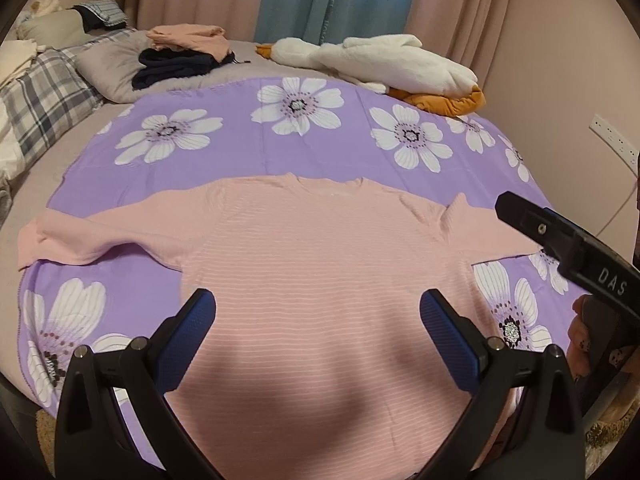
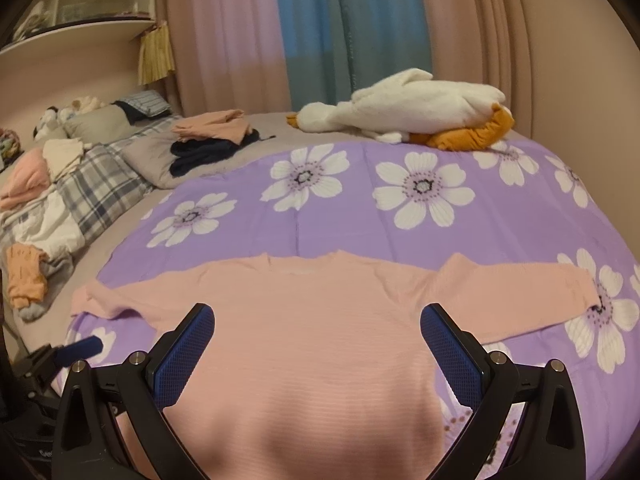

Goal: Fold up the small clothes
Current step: 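Grasp the sweater sleeve cuff with the right gripper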

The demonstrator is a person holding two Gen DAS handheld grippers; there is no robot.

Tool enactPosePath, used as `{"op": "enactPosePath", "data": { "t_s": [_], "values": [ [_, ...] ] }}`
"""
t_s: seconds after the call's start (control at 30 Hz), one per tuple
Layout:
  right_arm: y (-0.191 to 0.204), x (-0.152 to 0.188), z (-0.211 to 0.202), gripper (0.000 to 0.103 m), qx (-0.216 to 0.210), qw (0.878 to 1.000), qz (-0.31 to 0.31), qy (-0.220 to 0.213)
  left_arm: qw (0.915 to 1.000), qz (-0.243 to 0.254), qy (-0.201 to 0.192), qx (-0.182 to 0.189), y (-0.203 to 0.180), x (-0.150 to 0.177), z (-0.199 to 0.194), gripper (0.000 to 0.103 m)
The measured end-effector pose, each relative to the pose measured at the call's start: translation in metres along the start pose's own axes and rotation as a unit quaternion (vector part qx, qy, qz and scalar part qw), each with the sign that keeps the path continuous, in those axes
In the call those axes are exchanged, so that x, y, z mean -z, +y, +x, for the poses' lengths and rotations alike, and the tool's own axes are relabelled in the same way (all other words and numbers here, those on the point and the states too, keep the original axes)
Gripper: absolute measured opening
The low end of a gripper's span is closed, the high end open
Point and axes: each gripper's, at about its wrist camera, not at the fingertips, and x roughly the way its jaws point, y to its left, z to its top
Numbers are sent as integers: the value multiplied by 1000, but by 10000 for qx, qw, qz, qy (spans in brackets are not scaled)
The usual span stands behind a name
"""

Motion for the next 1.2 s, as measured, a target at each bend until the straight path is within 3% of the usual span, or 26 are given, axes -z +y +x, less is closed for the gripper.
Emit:
{"op": "enactPosePath", "data": {
  "t_s": [0.27, 0.4, 0.5, 0.6, 0.63, 0.77, 0.83, 0.93, 1.0, 1.1, 1.2],
  "values": [
    [-45, -11, -4, 102, 186, 9987, 471, 78, 9990, 18, 321, 308, -15, -11, 33, 99],
    [-97, -38, -21, 102, 156, 9955, 926, -158, 9972, -62, 413, 624, -25, -21, 54, 95],
    [-153, -54, -27, 102, 208, 9862, 1613, -312, 9940, -231, 666, 831, -32, -25, 78, 83],
    [-209, -55, -16, 101, 704, 9711, 2272, -190, 9883, -331, 1036, 1066, -43, -25, 106, 68],
    [-235, -50, -8, 97, 986, 9611, 2579, -71, 9859, -383, 1150, 1153, -48, -24, 116, 62],
    [-307, -15, 21, 79, 1387, 9286, 3436, 222, 9799, -368, 1433, 1340, -67, -22, 141, 45],
    [-337, 9, 33, 66, 1539, 9091, 3856, 336, 9784, -300, 1553, 1329, -77, -22, 153, 44],
    [-368, 43, 49, 57, 1492, 8796, 4485, 532, 9791, -214, 1521, 1330, -89, -25, 165, 44],
    [-374, 52, 53, 55, 1316, 8765, 4601, 520, 9776, -200, 1586, 1366, -95, -24, 173, 44],
    [-374, 49, 64, 43, 1260, 8789, 4581, 424, 9740, -203, 1773, 1392, -97, -19, 188, 44],
    [-377, 45, 79, 23, 1221, 8868, 4449, 286, 9752, -167, 1762, 1330, -98, -21, 193, 44]
  ]
}}
